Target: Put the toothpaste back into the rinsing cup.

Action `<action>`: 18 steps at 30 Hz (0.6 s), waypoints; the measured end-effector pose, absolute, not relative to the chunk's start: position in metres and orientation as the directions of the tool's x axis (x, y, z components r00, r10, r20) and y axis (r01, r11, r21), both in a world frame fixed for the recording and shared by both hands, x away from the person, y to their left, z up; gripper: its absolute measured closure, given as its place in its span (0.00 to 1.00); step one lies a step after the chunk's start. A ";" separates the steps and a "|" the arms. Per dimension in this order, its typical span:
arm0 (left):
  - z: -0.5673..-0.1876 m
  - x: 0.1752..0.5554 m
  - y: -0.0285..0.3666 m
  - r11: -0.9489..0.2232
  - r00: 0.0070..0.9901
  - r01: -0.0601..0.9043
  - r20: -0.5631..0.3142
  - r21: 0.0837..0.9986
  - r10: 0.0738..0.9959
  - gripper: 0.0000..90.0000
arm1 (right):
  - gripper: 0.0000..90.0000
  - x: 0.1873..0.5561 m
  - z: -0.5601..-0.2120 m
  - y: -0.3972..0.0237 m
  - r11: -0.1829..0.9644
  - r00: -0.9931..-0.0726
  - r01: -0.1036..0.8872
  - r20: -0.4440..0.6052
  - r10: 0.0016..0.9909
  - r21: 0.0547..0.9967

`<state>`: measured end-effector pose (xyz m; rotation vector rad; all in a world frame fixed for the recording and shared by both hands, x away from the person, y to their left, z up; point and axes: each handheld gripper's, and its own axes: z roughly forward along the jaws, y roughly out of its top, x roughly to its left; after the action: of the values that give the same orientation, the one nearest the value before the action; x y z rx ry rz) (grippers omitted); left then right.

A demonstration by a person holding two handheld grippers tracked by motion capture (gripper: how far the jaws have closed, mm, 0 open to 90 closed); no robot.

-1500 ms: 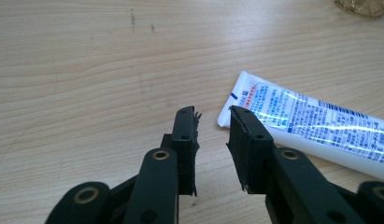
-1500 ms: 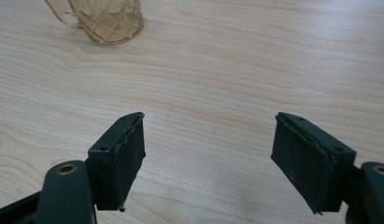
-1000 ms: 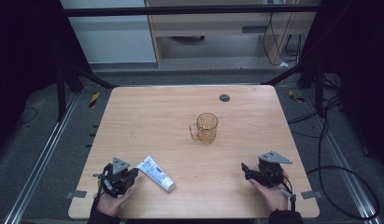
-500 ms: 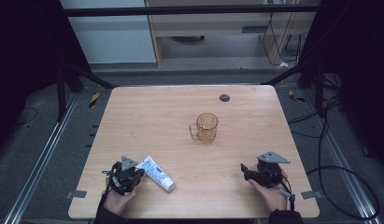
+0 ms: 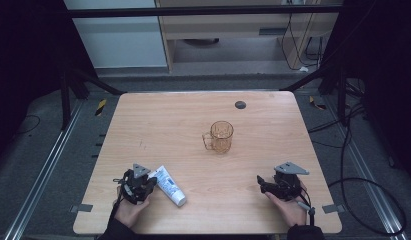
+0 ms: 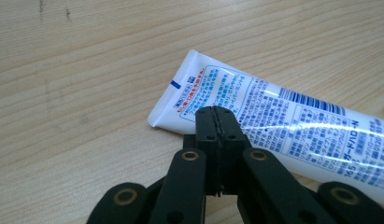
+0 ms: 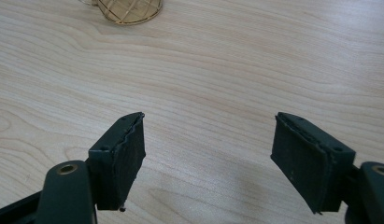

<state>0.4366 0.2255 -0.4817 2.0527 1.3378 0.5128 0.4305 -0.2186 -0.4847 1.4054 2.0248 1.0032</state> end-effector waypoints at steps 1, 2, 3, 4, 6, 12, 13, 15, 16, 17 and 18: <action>-0.482 0.437 0.225 -0.288 0.409 0.668 -0.016 0.686 0.912 0.99 | 0.28 0.430 -0.485 -0.219 0.206 -0.361 0.584 0.024 0.932 0.785; -0.482 0.438 0.225 -0.287 0.409 0.669 -0.018 0.686 0.912 0.99 | 0.28 0.431 -0.485 -0.219 0.206 -0.361 0.584 0.023 0.932 0.785; -0.482 0.438 0.224 -0.288 0.408 0.666 -0.013 0.688 0.913 0.99 | 0.28 0.431 -0.485 -0.219 0.208 -0.362 0.583 0.022 0.932 0.785; -0.482 0.439 0.223 -0.292 0.409 0.665 -0.009 0.688 0.912 0.99 | 0.28 0.431 -0.485 -0.219 0.209 -0.363 0.583 0.022 0.932 0.785; -0.482 0.440 0.222 -0.296 0.410 0.665 -0.004 0.686 0.912 0.99 | 0.29 0.431 -0.485 -0.219 0.207 -0.362 0.583 0.023 0.932 0.786; -0.483 0.446 0.216 -0.292 0.413 0.664 -0.012 0.689 0.911 0.99 | 0.29 0.432 -0.486 -0.219 0.210 -0.365 0.585 0.023 0.931 0.784; -0.483 0.447 0.214 -0.292 0.413 0.666 -0.014 0.686 0.910 0.99 | 0.29 0.432 -0.486 -0.219 0.211 -0.365 0.584 0.022 0.931 0.784; -0.484 0.449 0.210 -0.300 0.421 0.665 -0.011 0.684 0.907 0.99 | 0.29 0.432 -0.486 -0.219 0.208 -0.364 0.582 0.024 0.931 0.786; -0.485 0.449 0.209 -0.302 0.423 0.663 -0.010 0.685 0.906 0.99 | 0.29 0.432 -0.486 -0.219 0.205 -0.363 0.583 0.026 0.932 0.786; -0.485 0.450 0.208 -0.302 0.425 0.664 -0.012 0.683 0.905 0.99 | 0.29 0.432 -0.486 -0.219 0.205 -0.363 0.583 0.026 0.932 0.786; -0.485 0.452 0.206 -0.304 0.428 0.663 -0.013 0.684 0.904 0.99 | 0.29 0.432 -0.486 -0.219 0.205 -0.362 0.583 0.026 0.932 0.786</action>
<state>0.4516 0.2061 -0.4852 2.0677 1.3161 0.5045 0.4318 -0.2193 -0.4859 1.4039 2.0255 1.0069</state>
